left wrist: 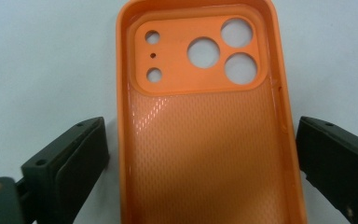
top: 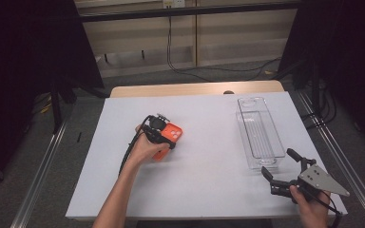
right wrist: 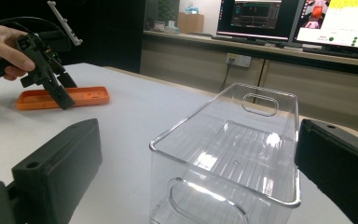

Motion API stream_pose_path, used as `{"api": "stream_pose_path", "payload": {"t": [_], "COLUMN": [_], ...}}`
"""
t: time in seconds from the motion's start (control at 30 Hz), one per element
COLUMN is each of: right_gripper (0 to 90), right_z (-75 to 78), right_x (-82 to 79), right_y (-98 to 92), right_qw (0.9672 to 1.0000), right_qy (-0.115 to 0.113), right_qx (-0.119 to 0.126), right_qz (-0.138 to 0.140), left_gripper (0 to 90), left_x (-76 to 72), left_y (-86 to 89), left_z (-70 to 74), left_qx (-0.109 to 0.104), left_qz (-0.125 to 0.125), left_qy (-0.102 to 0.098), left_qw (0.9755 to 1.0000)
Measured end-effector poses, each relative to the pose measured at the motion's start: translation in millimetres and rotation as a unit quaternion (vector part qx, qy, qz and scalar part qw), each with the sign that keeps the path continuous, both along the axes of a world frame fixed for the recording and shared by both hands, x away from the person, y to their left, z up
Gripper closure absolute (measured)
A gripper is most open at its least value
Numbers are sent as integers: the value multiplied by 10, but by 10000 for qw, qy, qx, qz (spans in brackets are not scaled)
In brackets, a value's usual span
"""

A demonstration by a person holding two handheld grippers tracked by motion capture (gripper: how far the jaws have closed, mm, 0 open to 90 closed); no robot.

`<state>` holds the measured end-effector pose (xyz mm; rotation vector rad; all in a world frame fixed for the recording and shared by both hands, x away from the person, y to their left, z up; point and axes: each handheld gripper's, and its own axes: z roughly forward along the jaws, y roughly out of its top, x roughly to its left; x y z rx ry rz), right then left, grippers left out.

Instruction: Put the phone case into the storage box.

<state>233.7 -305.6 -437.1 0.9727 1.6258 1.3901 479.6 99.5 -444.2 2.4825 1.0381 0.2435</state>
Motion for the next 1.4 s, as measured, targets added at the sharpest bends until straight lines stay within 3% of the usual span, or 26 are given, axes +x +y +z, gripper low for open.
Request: {"api": "stream_pose_path", "payload": {"t": [0.4,0.73,0.87,1.4], "right_gripper": [3,4,3,3], "right_z": [-3,-3,-5,-5], "right_x": [1,1,2,6], "right_y": [9,9,9,10], "right_qw": [10000,10000,10000,10000], "right_qy": [-14,-15,-8,4], "right_qx": [-60,-68,-70,-57], "right_qz": [17,10,18,19], "left_gripper": [1,92,144,158], "left_x": [21,60,47,36], "left_y": [6,-13,-17,-7], "left_z": [-14,43,59,67], "left_qx": [-15,126,131,49], "left_qz": [-31,-91,-57,33], "left_qy": [77,264,237,213], "left_qw": [10000,9995,9996,9998]}}
